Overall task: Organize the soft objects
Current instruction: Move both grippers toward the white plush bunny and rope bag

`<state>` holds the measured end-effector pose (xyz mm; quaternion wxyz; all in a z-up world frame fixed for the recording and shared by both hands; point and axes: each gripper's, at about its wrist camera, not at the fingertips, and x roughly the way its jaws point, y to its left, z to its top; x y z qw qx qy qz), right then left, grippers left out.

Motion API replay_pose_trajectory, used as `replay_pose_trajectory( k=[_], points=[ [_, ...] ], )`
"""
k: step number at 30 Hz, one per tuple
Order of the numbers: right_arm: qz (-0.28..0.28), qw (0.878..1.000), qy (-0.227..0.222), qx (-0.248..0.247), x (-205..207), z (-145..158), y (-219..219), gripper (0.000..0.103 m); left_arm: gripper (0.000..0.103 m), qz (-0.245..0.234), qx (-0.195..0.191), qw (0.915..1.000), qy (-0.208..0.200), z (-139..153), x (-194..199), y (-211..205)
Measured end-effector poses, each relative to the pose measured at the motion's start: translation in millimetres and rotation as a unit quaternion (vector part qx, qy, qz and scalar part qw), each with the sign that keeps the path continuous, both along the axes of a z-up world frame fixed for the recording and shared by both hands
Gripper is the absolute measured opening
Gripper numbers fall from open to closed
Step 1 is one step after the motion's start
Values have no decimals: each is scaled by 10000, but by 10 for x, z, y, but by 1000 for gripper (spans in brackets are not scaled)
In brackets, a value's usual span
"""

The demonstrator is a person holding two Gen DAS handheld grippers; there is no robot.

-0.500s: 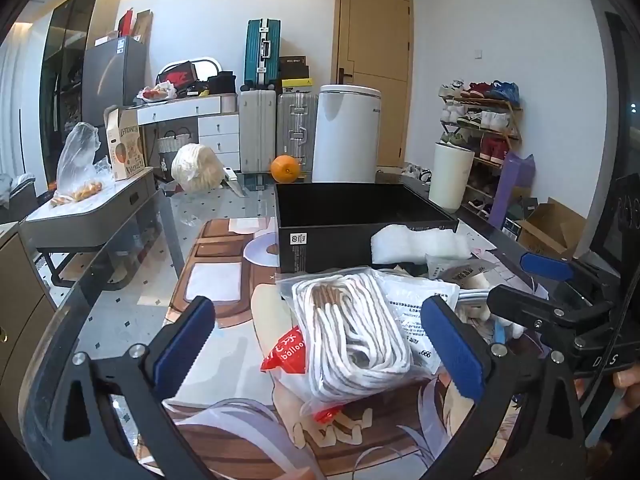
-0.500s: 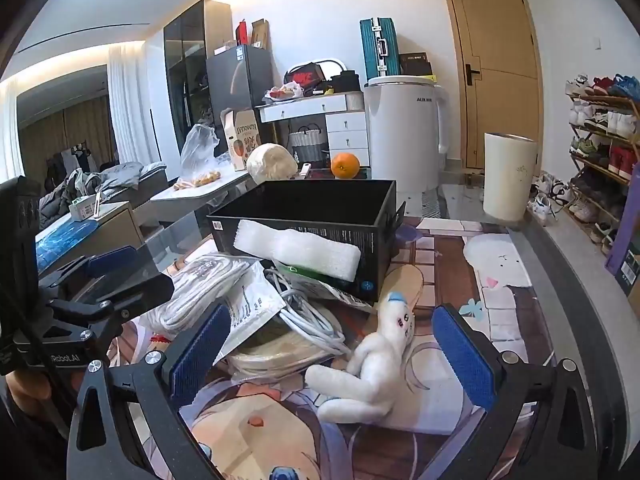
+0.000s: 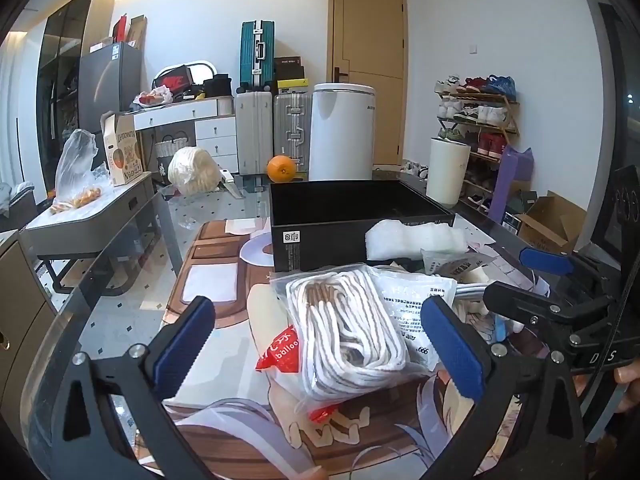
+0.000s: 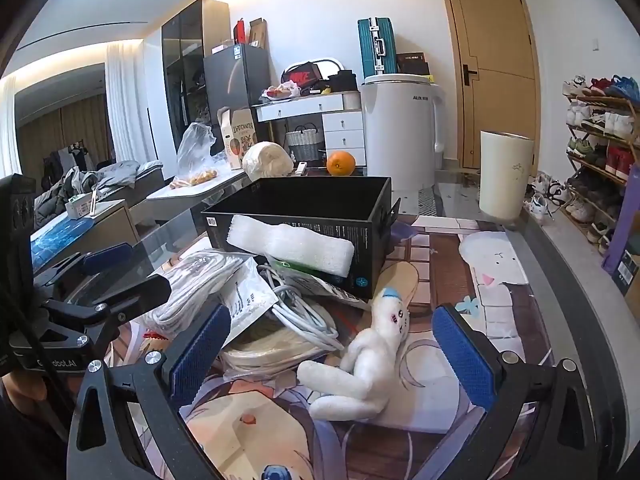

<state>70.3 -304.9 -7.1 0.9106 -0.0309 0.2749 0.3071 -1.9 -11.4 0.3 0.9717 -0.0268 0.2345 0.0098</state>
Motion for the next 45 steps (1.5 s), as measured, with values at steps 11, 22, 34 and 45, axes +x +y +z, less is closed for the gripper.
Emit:
replay_pose_trajectory(
  k=[11,22,34,45],
  points=[
    [-20,10000,-40,-6,-81,-9,-22,103,103,-23,2,10000,34,-25,37,22],
    [-14,10000,-42,-16,-79,-7,-21,103,103,-20,5,10000,30,-28,38,17],
    [-15,10000,-41,-35,-85,-15,-16,103,103,-26,9,10000,36,-29,38,19],
    [-36,10000,-3,-58,-81,-35,-6,103,103,-42,32,10000,84,-66,46,16]
  ],
)
